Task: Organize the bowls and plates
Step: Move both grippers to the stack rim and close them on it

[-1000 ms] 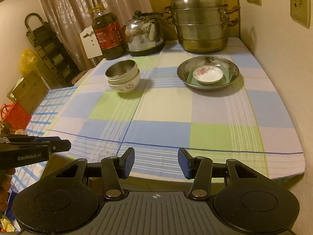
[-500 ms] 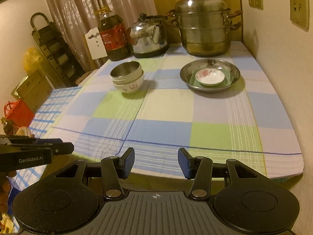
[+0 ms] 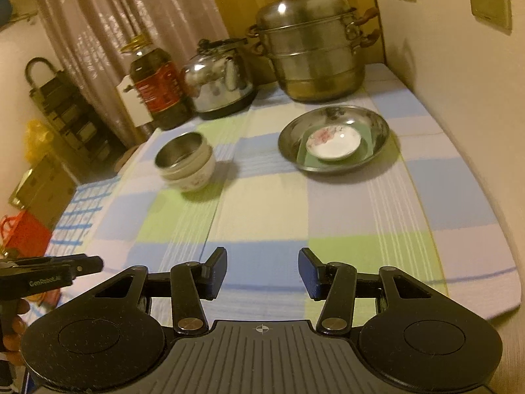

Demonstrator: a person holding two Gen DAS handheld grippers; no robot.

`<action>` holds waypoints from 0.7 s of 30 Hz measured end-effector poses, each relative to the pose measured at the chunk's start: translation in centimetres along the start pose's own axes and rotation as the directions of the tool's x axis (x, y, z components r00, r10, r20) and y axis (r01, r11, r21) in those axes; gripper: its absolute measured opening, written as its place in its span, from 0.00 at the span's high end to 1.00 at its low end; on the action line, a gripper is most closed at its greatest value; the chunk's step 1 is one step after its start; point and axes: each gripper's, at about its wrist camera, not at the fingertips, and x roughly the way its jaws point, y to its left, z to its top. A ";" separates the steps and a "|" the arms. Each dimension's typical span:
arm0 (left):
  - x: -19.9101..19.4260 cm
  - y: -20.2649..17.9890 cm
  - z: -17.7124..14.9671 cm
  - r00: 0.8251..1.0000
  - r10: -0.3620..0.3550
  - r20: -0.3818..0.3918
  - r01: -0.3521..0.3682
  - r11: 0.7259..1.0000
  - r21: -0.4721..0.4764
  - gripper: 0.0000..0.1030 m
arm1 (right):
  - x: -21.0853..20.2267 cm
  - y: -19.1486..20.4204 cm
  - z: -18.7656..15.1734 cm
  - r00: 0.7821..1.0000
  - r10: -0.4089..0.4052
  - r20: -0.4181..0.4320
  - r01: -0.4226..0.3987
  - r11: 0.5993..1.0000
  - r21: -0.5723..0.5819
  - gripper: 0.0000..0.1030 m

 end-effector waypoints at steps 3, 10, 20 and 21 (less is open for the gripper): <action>2.0 1.5 2.2 1.000 -0.001 0.006 0.001 1.000 -0.013 0.75 | 2.5 0.3 1.7 1.000 0.002 -0.006 -0.003 1.000 -0.008 0.52; 7.1 4.9 7.7 1.000 0.004 0.004 -0.004 0.999 -0.043 0.74 | 10.1 2.6 6.8 0.999 0.036 -0.023 -0.037 0.999 -0.027 0.52; 13.0 8.2 13.5 0.998 -0.052 -0.033 0.049 0.995 -0.091 0.67 | 17.6 5.8 12.1 0.995 0.085 -0.043 -0.086 0.996 -0.006 0.52; 13.4 8.4 13.9 0.998 -0.061 -0.035 0.058 0.994 -0.088 0.67 | 18.2 5.9 12.4 0.995 0.086 -0.046 -0.087 0.996 -0.002 0.52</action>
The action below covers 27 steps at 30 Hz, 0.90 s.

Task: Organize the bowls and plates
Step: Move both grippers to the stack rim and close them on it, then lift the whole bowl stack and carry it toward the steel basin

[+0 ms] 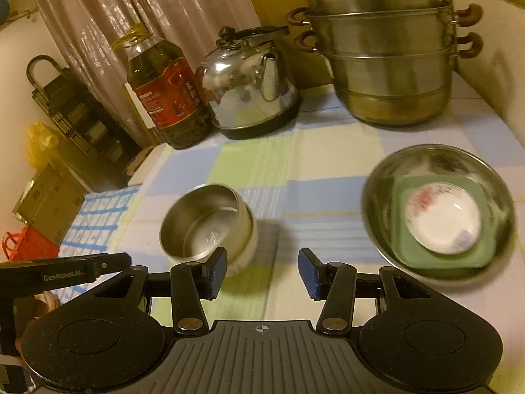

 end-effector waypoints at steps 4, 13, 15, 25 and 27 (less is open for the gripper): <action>1.9 0.2 1.7 0.999 -0.026 -0.020 0.026 1.000 0.009 0.66 | 2.4 0.2 1.2 1.000 0.009 -0.021 -0.008 1.000 0.025 0.52; 6.4 0.3 4.1 0.994 -0.056 -0.093 0.058 0.998 0.021 0.66 | 7.7 1.2 3.0 0.997 0.003 -0.077 0.000 0.999 0.040 0.52; 7.3 0.4 4.3 0.992 -0.056 -0.111 0.059 0.998 0.026 0.66 | 8.9 1.3 3.1 0.995 0.001 -0.098 0.003 0.999 0.043 0.52; 9.9 0.8 4.8 0.983 -0.078 -0.167 0.085 0.996 0.034 0.66 | 12.5 0.7 3.1 0.983 -0.031 -0.180 0.043 0.997 0.064 0.52; 10.2 0.9 4.8 0.981 -0.084 -0.172 0.091 0.995 0.031 0.66 | 12.8 0.6 3.2 0.981 -0.033 -0.190 0.047 0.996 0.073 0.52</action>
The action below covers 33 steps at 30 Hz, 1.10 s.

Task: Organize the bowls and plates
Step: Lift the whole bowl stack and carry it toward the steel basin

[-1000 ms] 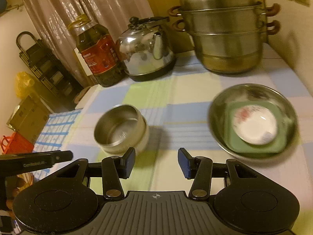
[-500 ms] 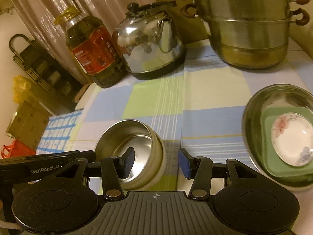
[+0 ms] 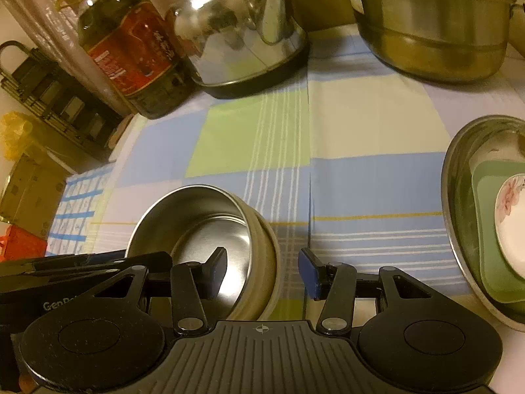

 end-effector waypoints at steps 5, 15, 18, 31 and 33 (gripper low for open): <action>0.5 0.2 0.1 1.000 -0.015 -0.015 0.015 1.000 -0.002 0.67 | 0.5 -0.2 0.2 1.000 0.003 -0.017 -0.003 1.000 0.010 0.56; 1.3 0.6 -0.1 0.999 -0.011 -0.036 0.012 1.000 0.011 0.77 | 0.9 -0.3 0.4 0.999 -0.007 -0.044 0.008 1.000 0.030 0.78; 1.3 0.5 -0.2 0.999 -0.008 -0.033 0.008 1.000 0.017 0.77 | 0.9 0.0 0.5 0.998 -0.022 -0.052 0.023 1.000 0.020 0.80; 0.3 -0.1 -1.8 0.997 -0.014 -0.072 0.018 0.999 0.045 0.77 | -0.5 0.2 -0.9 0.987 -0.048 -0.152 0.056 0.997 0.049 0.80; 0.0 -0.2 -2.2 0.997 -0.018 -0.076 0.022 0.998 0.054 0.77 | -0.9 0.4 -1.5 0.984 -0.054 -0.167 0.063 0.997 0.049 0.80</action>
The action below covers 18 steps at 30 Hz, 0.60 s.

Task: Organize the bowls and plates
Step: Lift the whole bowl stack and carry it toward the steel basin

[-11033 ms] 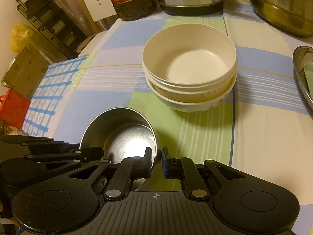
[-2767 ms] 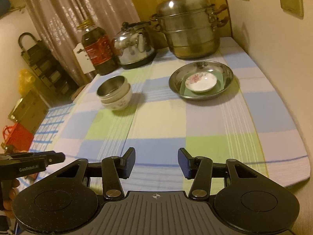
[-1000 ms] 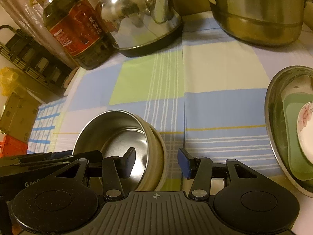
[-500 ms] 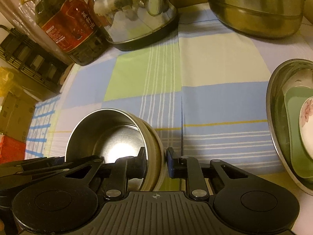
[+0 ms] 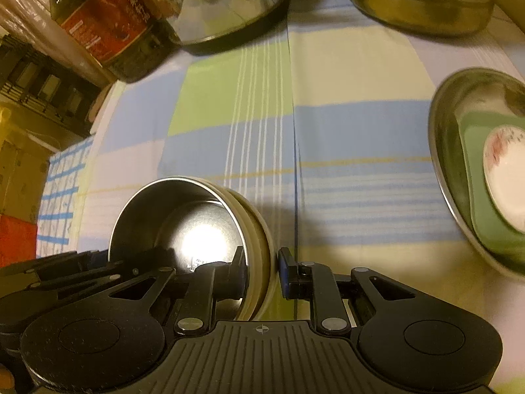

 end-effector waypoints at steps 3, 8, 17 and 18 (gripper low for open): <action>-0.2 -0.1 -0.2 1.000 -0.002 -0.001 0.002 1.000 0.011 0.77 | -0.3 0.3 -0.7 1.000 -0.014 -0.012 0.014 1.000 -0.008 0.80; -0.1 -0.4 -0.1 1.000 0.001 0.000 -0.001 1.000 0.031 0.77 | -0.5 0.5 -1.3 1.000 -0.028 -0.006 0.028 1.000 -0.001 0.80; -0.2 -0.6 -0.5 1.000 0.017 -0.011 -0.016 0.998 0.061 0.78 | -0.7 0.8 -2.0 0.998 -0.045 0.043 0.045 0.999 0.000 0.80; -0.2 -0.6 -0.5 1.000 0.014 -0.010 -0.013 0.998 0.063 0.78 | -0.6 0.7 -2.1 0.998 -0.043 0.044 0.042 0.999 0.006 0.80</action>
